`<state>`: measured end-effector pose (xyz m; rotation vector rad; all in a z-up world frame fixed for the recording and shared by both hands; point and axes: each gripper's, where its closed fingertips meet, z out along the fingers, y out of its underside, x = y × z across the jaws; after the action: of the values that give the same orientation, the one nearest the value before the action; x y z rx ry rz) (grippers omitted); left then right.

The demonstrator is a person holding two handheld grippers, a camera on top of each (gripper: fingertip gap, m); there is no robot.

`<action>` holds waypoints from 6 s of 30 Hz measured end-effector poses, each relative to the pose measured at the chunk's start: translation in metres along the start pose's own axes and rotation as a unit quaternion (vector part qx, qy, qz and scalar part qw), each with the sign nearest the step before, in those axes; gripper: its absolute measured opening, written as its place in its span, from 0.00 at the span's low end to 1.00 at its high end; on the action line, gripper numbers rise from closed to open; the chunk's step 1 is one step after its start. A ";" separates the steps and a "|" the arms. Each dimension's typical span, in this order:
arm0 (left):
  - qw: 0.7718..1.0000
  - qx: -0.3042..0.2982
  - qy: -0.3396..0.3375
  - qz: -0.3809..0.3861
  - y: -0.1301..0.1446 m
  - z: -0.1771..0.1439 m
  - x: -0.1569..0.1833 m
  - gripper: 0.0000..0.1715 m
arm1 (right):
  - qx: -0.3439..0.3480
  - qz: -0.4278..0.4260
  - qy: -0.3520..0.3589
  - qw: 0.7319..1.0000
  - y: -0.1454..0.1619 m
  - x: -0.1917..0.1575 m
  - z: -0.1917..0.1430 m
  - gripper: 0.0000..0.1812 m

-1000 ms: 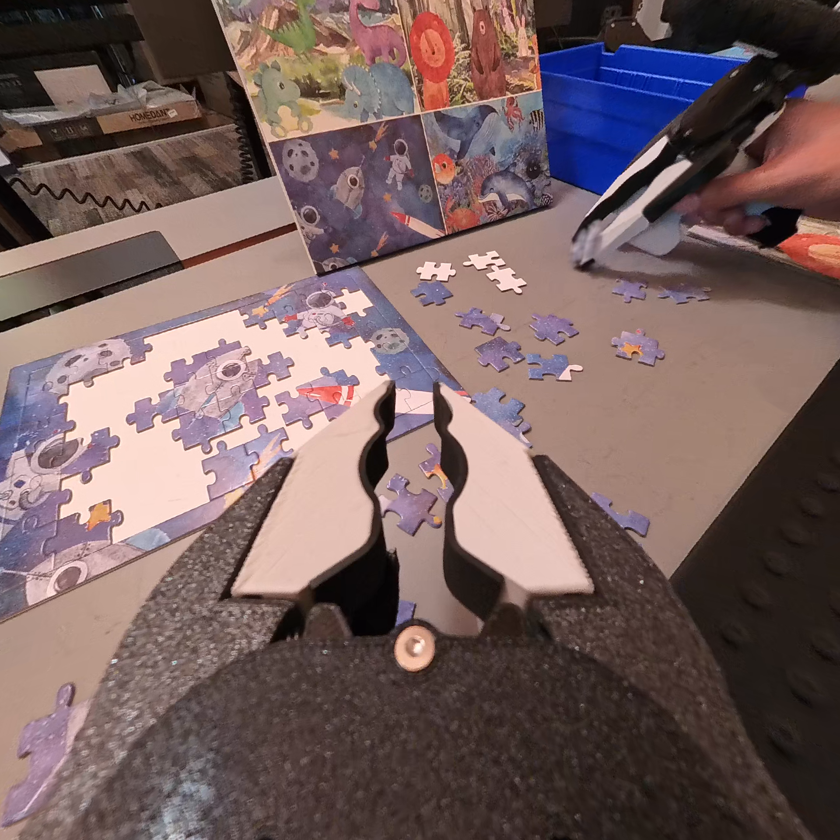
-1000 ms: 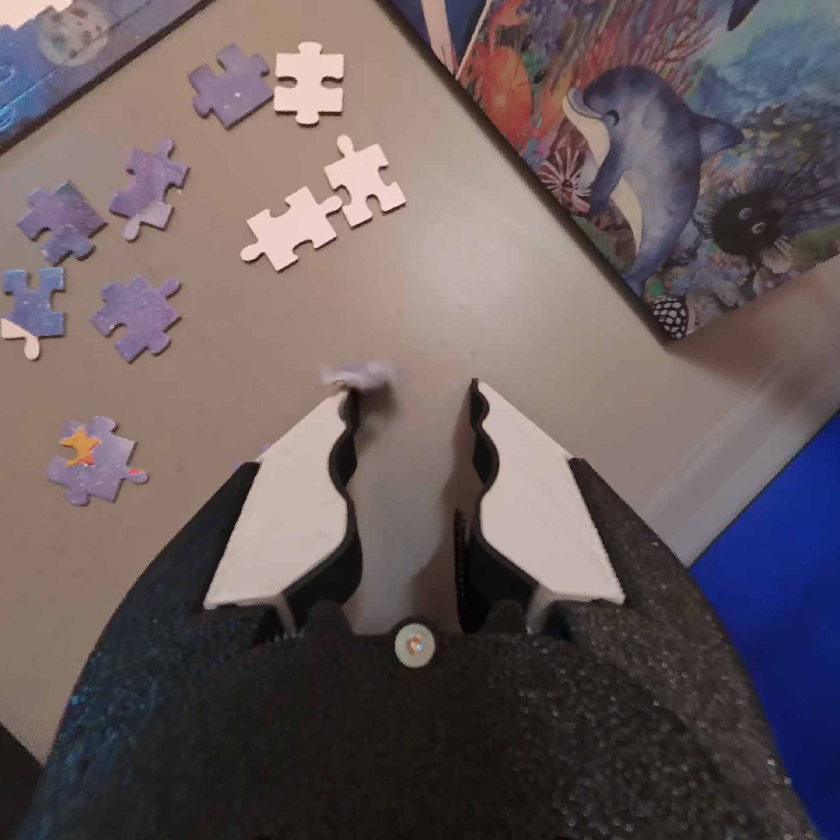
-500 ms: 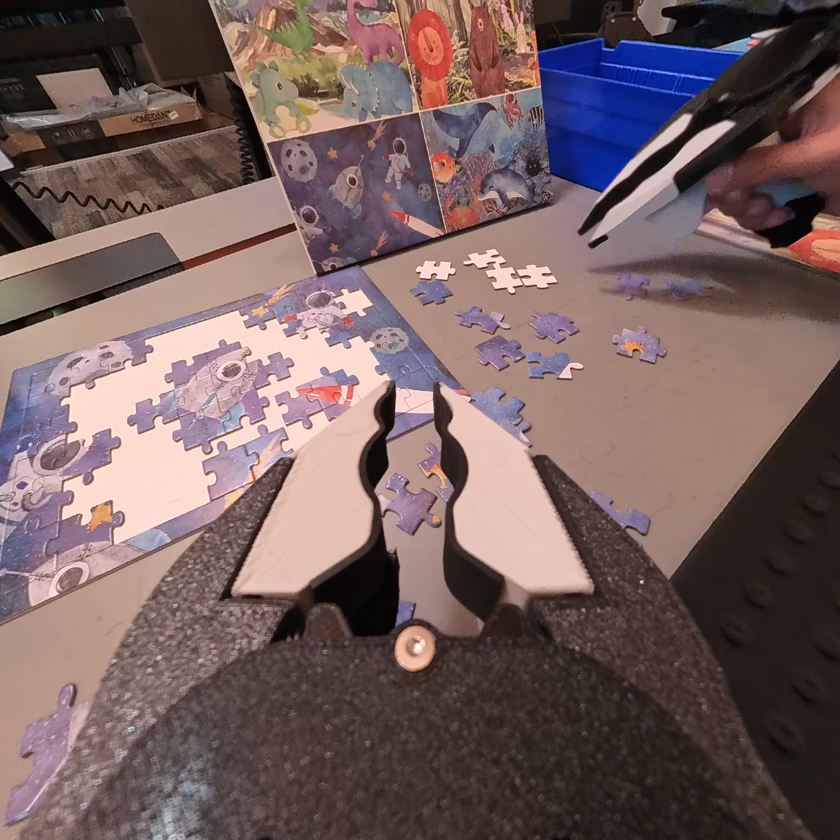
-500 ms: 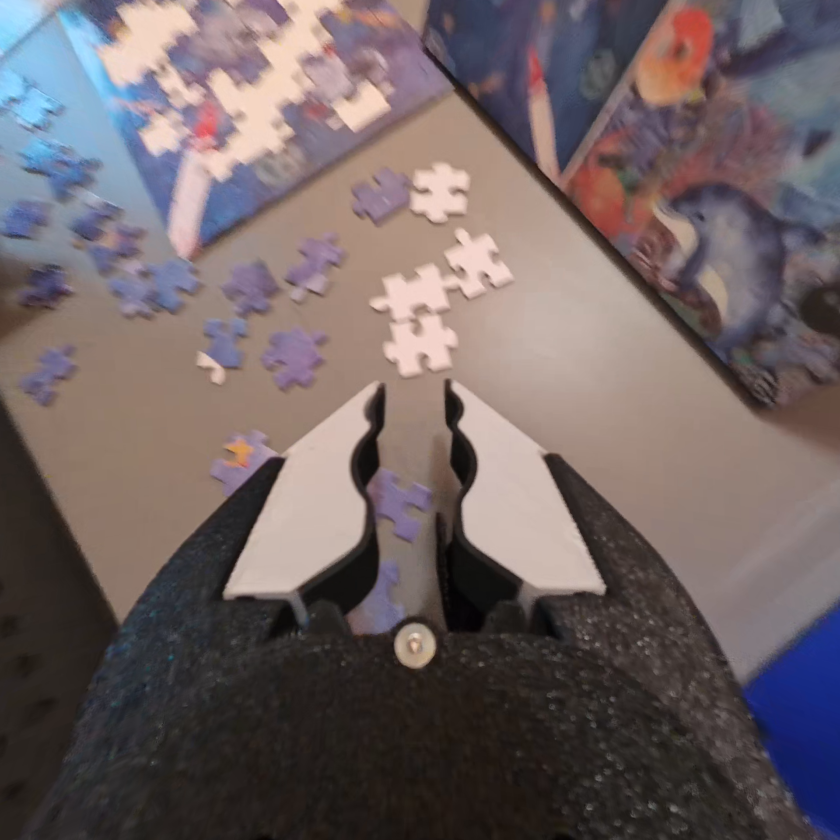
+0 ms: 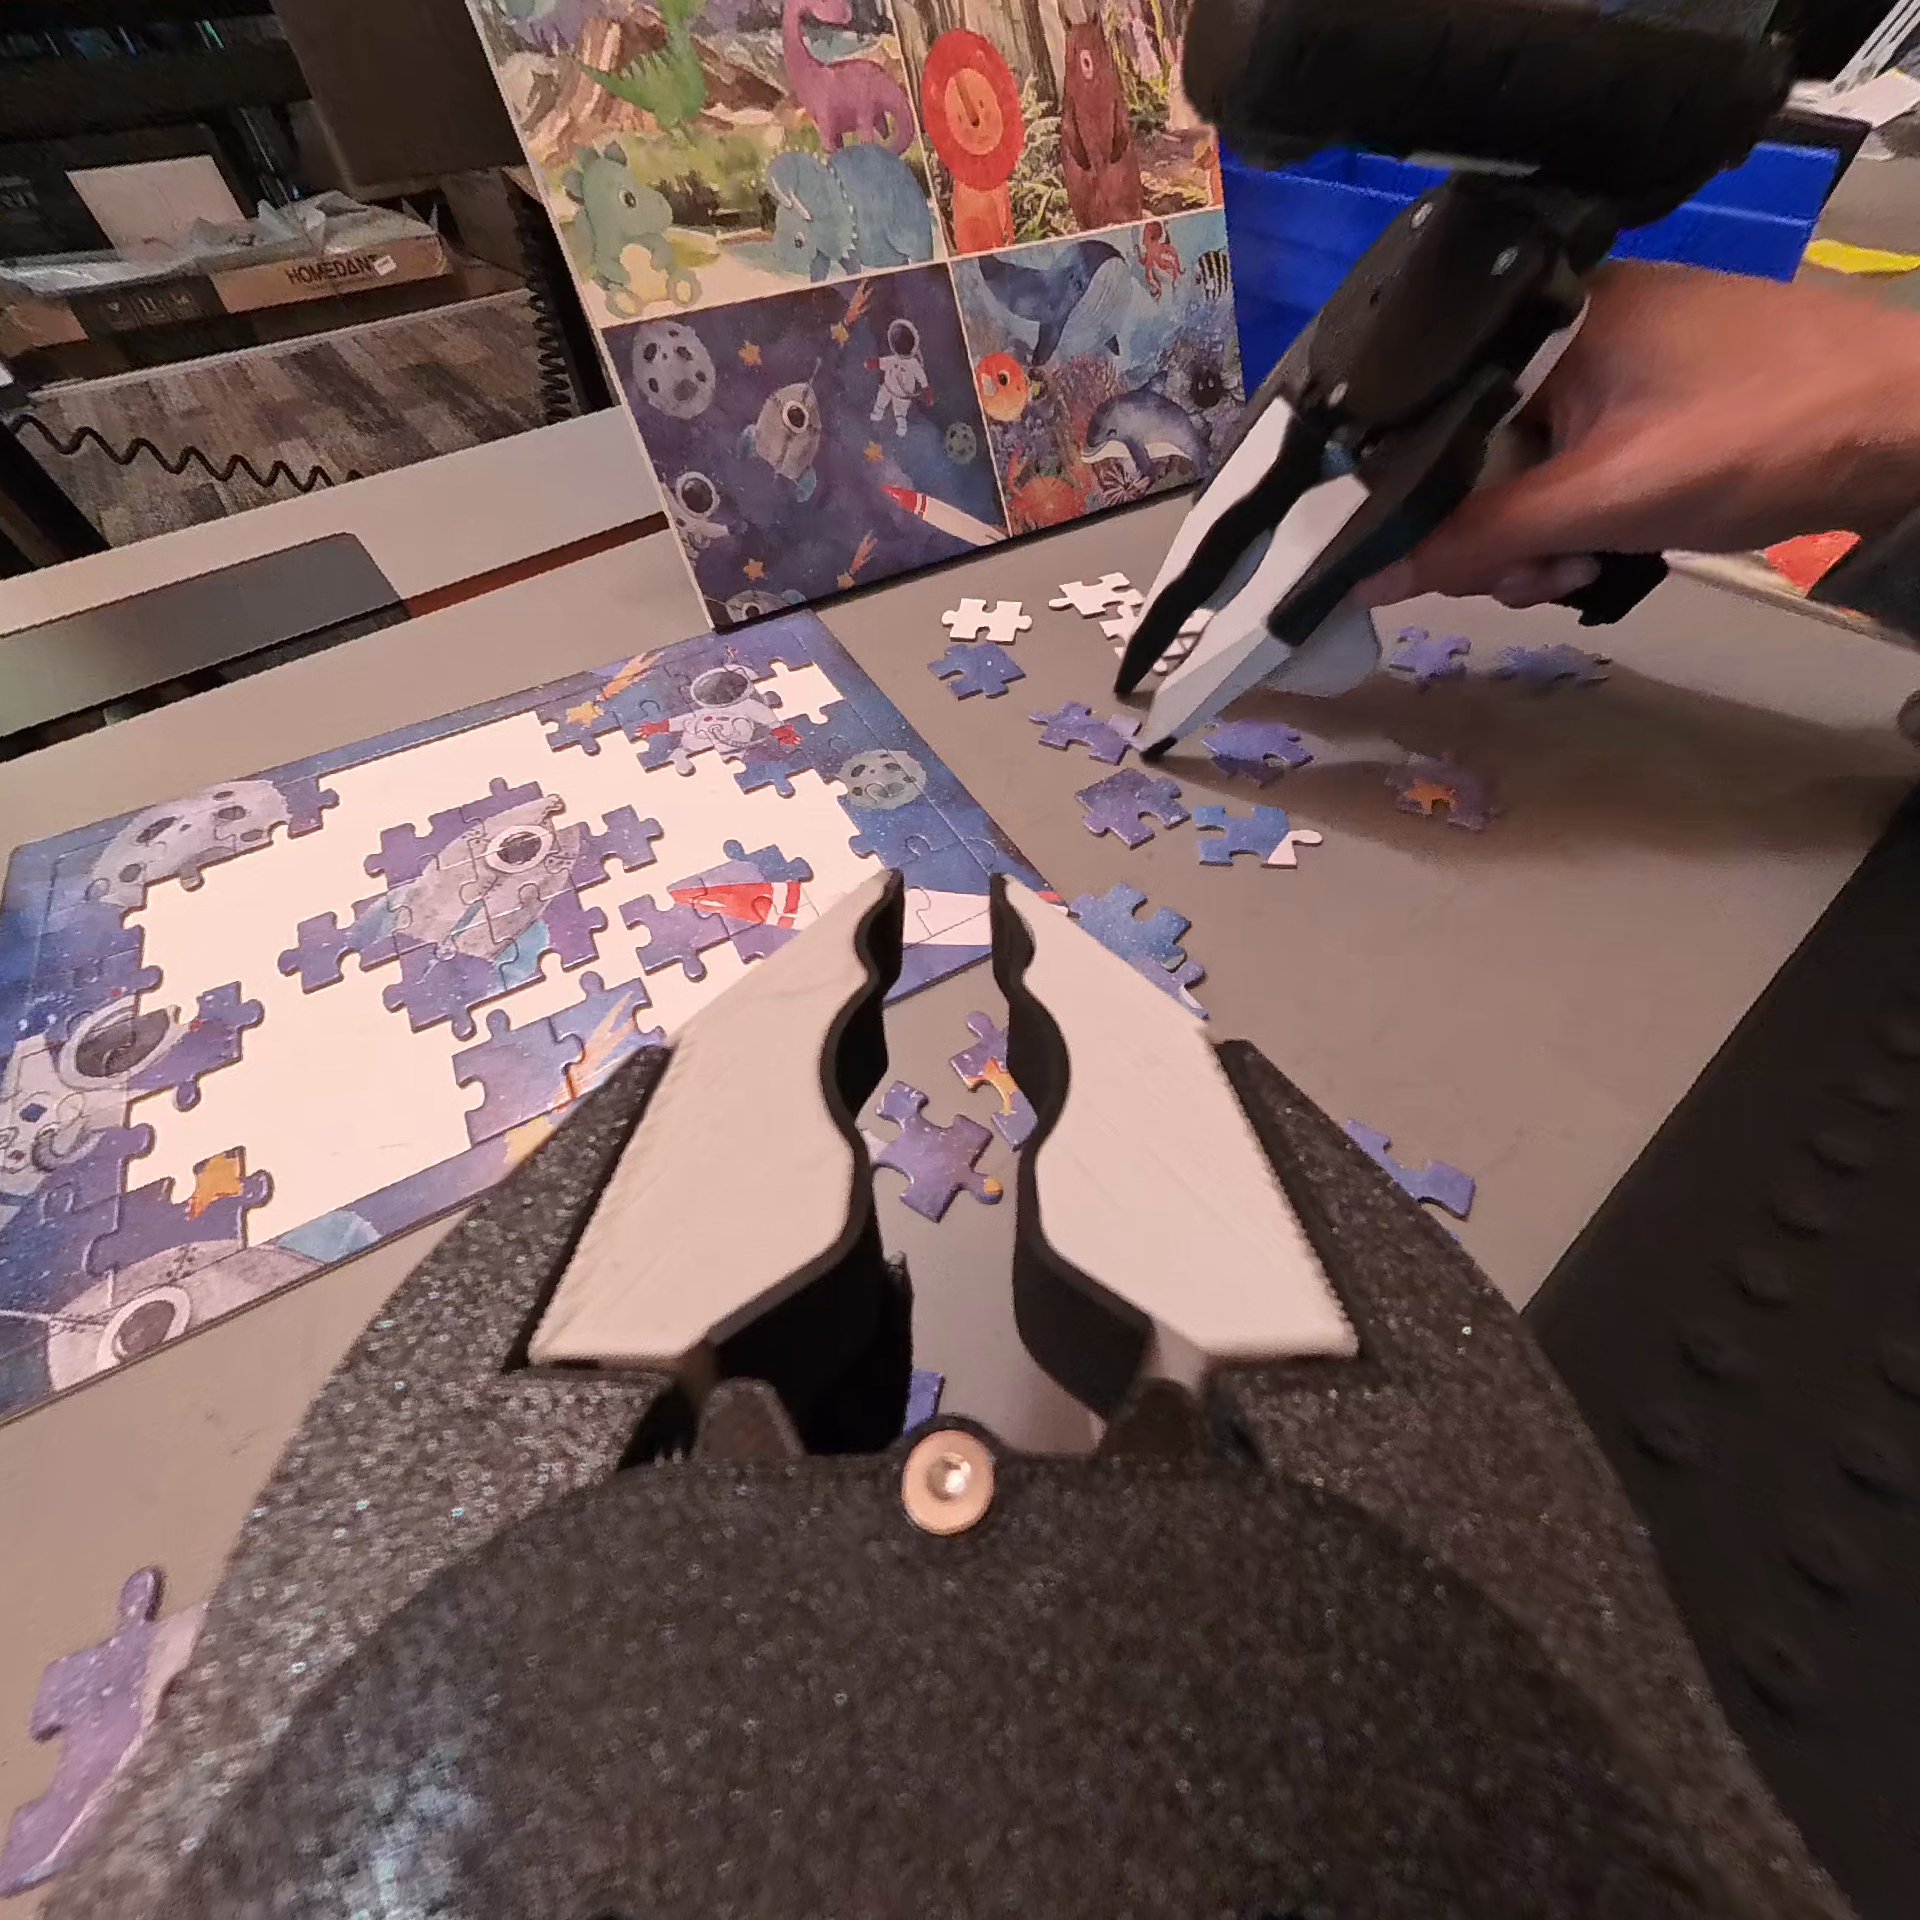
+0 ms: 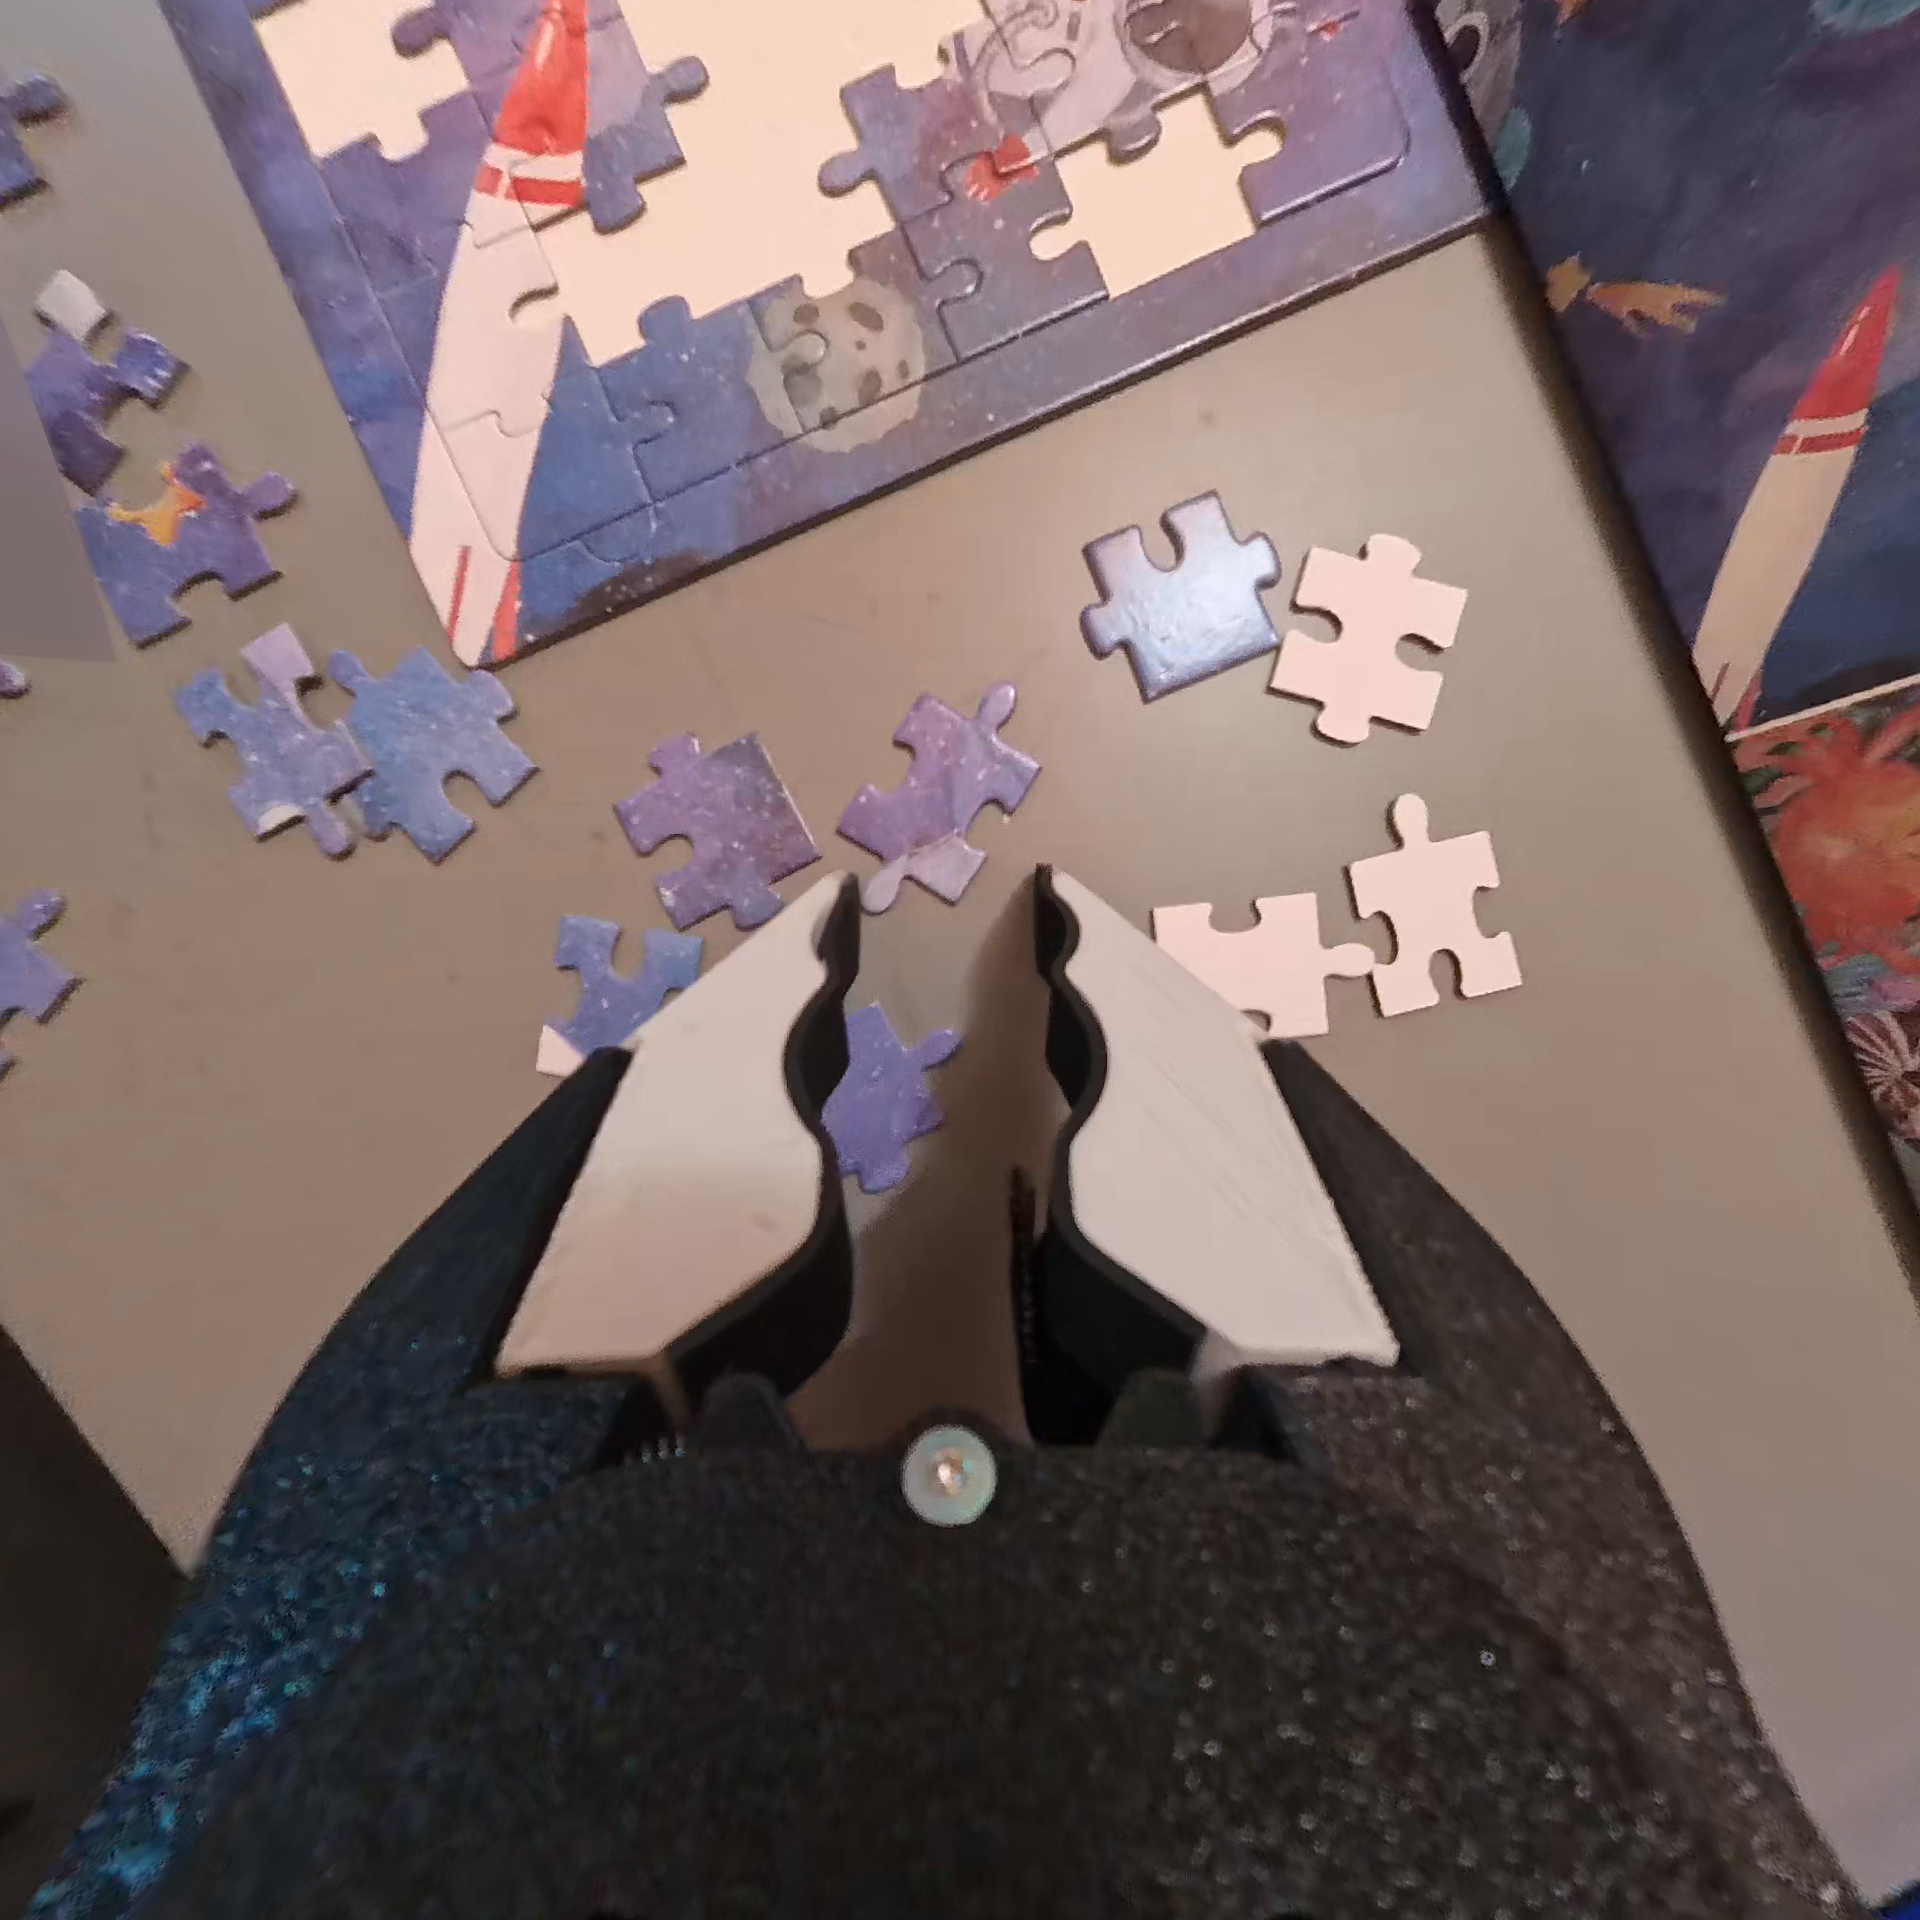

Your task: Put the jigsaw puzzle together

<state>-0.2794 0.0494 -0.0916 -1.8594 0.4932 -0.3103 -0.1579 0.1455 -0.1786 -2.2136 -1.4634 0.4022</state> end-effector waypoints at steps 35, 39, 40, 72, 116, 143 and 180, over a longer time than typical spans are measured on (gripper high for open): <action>1.000 0.001 0.009 -0.012 0.001 -0.003 -0.001 0.09 | 0.037 -0.005 -0.008 0.999 -0.010 -0.005 -0.012 0.10; 1.000 0.001 0.010 -0.012 0.001 -0.003 -0.001 0.09 | 0.000 0.002 0.012 1.000 -0.008 -0.005 0.000 0.15; 1.000 0.001 0.010 -0.012 0.001 -0.002 -0.001 0.09 | -0.006 0.007 0.010 1.000 -0.007 -0.006 0.003 0.15; 0.855 0.004 0.326 -0.404 -0.012 -0.037 -0.010 0.29 | 0.081 -0.391 -0.003 0.917 -0.125 -0.159 -0.044 0.11; 0.833 0.132 0.261 -0.470 -0.022 -0.046 -0.060 0.00 | 0.286 -0.202 -0.027 0.936 -0.172 -0.155 -0.028 0.26; 0.889 0.157 0.150 -0.404 -0.021 -0.049 -0.084 0.11 | 0.168 -0.210 -0.051 0.962 -0.177 -0.127 -0.004 0.18; 0.908 0.177 0.160 -0.345 -0.030 -0.059 -0.067 0.11 | -0.157 -0.198 -0.084 0.964 -0.247 -0.039 0.148 0.20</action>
<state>-0.3585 0.0407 -0.0422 -1.5683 -0.0363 -1.1181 -0.4379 0.2231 -0.1773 -2.0756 -2.1361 0.2389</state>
